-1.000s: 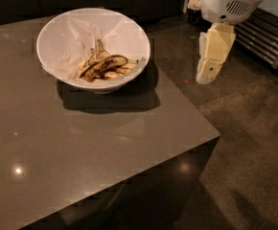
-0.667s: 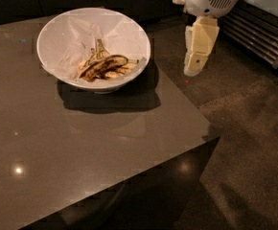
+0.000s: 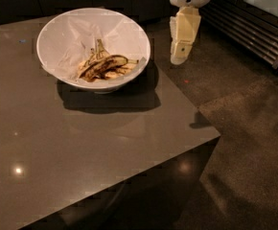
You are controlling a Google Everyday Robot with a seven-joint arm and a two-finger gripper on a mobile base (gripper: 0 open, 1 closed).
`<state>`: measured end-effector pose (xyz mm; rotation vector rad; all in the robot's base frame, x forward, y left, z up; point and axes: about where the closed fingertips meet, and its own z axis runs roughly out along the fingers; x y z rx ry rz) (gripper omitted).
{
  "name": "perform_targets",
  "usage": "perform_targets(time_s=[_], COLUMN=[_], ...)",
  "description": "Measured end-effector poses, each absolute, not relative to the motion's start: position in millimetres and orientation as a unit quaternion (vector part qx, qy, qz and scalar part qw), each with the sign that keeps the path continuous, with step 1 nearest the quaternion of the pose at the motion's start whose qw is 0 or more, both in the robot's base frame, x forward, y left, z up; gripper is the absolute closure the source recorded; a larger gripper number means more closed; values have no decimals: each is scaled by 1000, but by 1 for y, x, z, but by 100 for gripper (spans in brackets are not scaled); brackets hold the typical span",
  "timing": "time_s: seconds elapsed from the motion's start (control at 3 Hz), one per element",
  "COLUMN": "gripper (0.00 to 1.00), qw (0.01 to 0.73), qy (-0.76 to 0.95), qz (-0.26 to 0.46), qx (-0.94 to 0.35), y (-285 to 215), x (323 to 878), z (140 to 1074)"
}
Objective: Pick banana from white bowl
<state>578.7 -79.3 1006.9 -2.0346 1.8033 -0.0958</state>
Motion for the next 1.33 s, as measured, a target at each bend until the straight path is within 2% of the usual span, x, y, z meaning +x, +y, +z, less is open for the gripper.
perform_targets(time_s=[1.0,1.33], gripper=[0,0], qw=[214,225], qy=[603,607], qz=[9,4], qx=[-769,-763], y=[-20,-18], x=[638,641], z=[991,994])
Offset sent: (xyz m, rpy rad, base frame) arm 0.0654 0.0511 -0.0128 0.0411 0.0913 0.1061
